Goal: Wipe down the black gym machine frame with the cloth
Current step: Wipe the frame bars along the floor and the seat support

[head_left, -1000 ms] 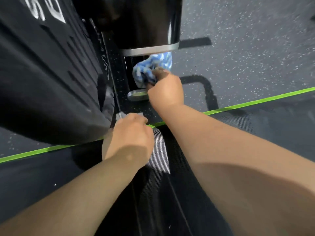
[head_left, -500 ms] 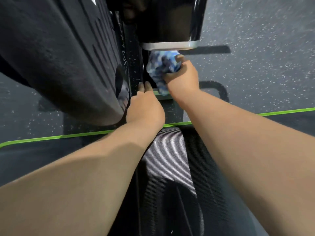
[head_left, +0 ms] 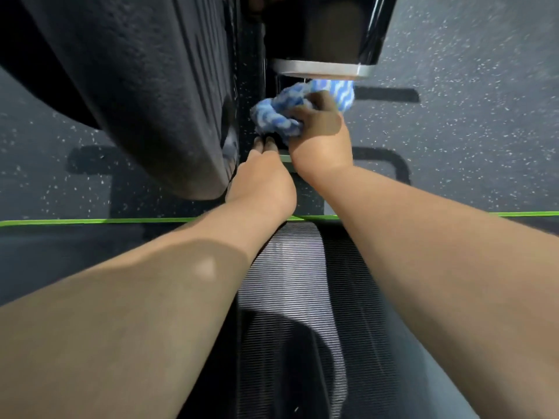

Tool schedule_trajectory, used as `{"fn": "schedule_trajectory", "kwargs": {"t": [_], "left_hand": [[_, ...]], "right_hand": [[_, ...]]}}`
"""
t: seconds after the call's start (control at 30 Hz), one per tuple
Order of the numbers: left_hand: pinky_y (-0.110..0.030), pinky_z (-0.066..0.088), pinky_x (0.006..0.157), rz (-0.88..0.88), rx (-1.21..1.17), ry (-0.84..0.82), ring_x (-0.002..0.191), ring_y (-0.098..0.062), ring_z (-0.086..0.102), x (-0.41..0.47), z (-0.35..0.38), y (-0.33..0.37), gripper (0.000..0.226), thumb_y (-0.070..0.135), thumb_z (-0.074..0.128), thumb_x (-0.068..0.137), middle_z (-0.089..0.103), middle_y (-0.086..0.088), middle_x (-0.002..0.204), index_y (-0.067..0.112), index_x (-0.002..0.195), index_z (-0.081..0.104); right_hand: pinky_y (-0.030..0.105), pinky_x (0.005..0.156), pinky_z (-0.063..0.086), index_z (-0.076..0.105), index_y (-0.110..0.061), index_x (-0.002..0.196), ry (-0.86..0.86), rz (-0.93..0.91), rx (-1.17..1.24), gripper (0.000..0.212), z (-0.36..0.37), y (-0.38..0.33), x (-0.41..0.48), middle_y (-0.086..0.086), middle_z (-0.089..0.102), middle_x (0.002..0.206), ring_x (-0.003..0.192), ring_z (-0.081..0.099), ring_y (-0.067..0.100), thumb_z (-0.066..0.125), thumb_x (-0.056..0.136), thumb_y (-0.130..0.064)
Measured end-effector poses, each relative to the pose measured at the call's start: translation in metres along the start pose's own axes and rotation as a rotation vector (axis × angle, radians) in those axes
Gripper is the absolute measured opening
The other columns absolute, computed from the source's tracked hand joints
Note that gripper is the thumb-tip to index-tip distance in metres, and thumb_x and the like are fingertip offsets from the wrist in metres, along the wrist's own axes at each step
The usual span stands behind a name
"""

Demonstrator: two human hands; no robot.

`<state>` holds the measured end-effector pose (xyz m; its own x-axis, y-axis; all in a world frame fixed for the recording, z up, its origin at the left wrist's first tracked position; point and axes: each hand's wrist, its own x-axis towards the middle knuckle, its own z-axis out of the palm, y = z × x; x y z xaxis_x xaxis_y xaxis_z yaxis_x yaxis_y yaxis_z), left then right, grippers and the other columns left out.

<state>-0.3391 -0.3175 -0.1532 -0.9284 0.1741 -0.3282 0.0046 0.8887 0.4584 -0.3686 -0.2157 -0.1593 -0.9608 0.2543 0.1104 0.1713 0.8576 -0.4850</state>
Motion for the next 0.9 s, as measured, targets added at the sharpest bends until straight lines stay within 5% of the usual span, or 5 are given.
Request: {"fn": "schedule_trajectory", "kwargs": {"t": [0.27,0.53,0.7,0.8,0.9], "left_hand": [[-0.040,0.032,0.107,0.005,0.024,0.027,0.137,-0.031,0.033,-0.005,0.001,0.000,0.062,0.005,0.037,0.095,0.021,-0.007,0.157,0.016,0.153,0.018],[-0.039,0.040,0.093,-0.017,-0.008,0.012,0.122,-0.034,0.046,-0.015,-0.009,0.001,0.037,0.002,0.039,0.093,0.050,-0.017,0.132,0.002,0.129,0.047],[-0.038,0.041,0.084,-0.072,-0.037,0.002,0.116,-0.036,0.050,-0.015,-0.013,0.001,0.025,0.002,0.043,0.091,0.054,-0.021,0.124,-0.002,0.114,0.052],[-0.035,0.040,0.081,-0.059,-0.004,-0.032,0.117,-0.035,0.051,-0.019,-0.013,0.002,0.026,0.002,0.043,0.092,0.056,-0.019,0.124,-0.001,0.115,0.055],[-0.034,0.038,0.072,-0.095,-0.054,0.003,0.110,-0.035,0.055,-0.019,-0.012,0.001,0.026,0.004,0.045,0.090,0.059,-0.018,0.116,-0.002,0.111,0.058]], "right_hand": [[0.020,0.066,0.041,0.053,-0.021,0.078,0.102,0.008,0.310,0.019,-0.023,-0.004,0.015,0.009,0.055,0.091,0.088,0.064,0.023,0.048,0.091,-0.008],[0.018,0.083,0.036,0.067,-0.027,0.104,-0.119,-0.062,0.037,0.032,0.000,0.007,0.000,0.003,0.051,0.117,0.105,0.047,0.019,0.051,0.085,-0.007],[0.034,0.112,0.028,0.041,-0.025,0.144,-0.350,-0.299,-0.262,0.049,0.006,-0.014,0.025,-0.001,0.033,0.154,0.141,0.028,0.023,0.037,0.095,-0.022],[0.031,0.097,0.038,0.069,-0.019,0.099,-0.306,-0.319,-0.155,0.044,-0.004,0.002,-0.015,-0.002,0.062,0.124,0.118,0.046,0.026,0.031,0.077,-0.025],[0.033,0.065,0.033,0.045,-0.020,0.055,-0.124,-0.151,-0.001,0.021,-0.022,0.026,-0.042,-0.005,0.052,0.067,0.079,0.042,0.025,0.045,0.075,-0.014]]}}
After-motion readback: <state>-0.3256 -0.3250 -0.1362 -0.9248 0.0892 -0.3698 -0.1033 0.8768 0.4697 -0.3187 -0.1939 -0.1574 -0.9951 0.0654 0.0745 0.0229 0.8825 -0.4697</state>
